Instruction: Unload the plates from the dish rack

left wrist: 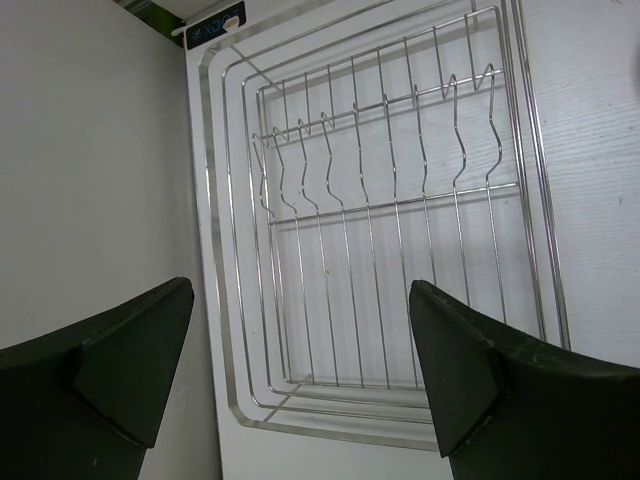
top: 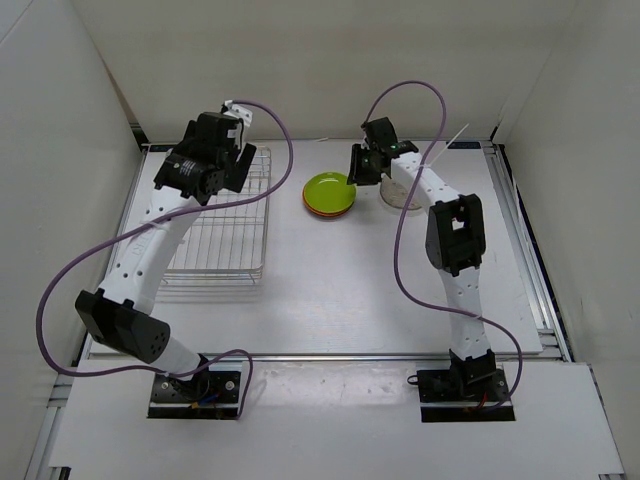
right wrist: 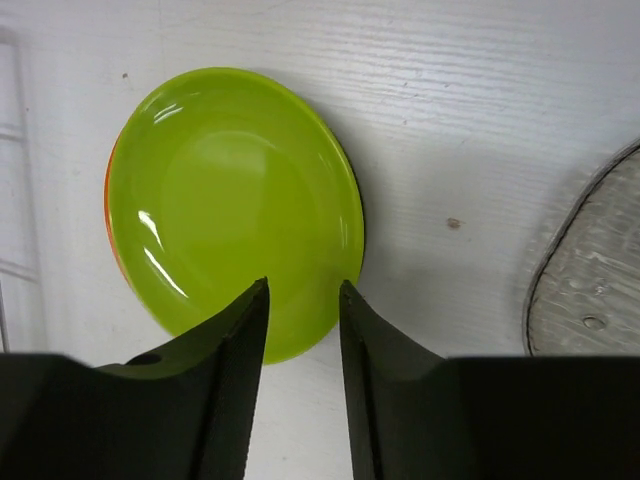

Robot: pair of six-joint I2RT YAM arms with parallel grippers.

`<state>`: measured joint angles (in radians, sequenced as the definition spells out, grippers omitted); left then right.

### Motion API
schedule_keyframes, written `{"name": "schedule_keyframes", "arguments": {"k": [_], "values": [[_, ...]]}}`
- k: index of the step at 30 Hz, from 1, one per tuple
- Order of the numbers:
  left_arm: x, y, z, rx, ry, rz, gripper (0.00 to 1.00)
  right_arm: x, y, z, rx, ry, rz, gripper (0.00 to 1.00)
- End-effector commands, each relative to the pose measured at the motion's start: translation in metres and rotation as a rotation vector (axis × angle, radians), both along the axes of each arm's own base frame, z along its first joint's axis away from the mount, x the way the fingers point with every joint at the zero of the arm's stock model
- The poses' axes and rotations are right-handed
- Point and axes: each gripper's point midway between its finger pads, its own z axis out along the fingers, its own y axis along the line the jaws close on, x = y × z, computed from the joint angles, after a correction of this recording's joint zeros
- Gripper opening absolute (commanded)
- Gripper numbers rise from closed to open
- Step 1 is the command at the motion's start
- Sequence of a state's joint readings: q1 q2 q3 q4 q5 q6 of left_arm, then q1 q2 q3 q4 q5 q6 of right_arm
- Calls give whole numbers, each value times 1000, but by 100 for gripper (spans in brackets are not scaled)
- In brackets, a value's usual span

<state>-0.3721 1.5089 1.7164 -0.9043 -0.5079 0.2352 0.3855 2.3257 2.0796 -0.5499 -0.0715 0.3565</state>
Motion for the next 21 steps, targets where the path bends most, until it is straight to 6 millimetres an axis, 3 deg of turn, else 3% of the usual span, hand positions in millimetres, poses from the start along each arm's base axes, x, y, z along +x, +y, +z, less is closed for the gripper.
{"name": "schedule_keyframes", "arguments": {"k": [1, 5, 7, 9, 11, 13, 14, 15, 16, 17, 21], "values": [[-5, -3, 6, -55, -32, -11, 100, -2, 12, -1, 18, -10, 44, 42], [-8, 2, 1, -86, -31, 6, 100, -5, 14, 9, 30, -17, 65, 59], [-7, 3, -6, -126, -15, 11, 100, -5, 13, 14, 22, -34, 80, 81], [-6, 7, -9, -191, -18, 29, 100, -6, 7, 33, 0, -67, 75, 97], [-4, 17, -16, -252, -4, 56, 100, -3, -1, 63, -42, -145, 93, 100], [-2, 10, -28, -354, 35, 36, 100, -9, -9, 79, -77, -173, 113, 100], [-1, 9, -29, -388, 42, 30, 100, -11, -15, 102, -97, -219, 117, 100], [3, 8, -44, -436, 88, 23, 100, -13, -20, 109, -126, -234, 123, 100], [7, 8, -46, -471, 89, 29, 100, -22, -26, 112, -156, -222, 151, 100], [9, 9, -51, -484, 106, 26, 100, -26, -36, 130, -200, -263, 152, 100], [26, 21, -67, -535, 111, 43, 100, -43, -91, 150, -367, -287, 51, 100]]}}
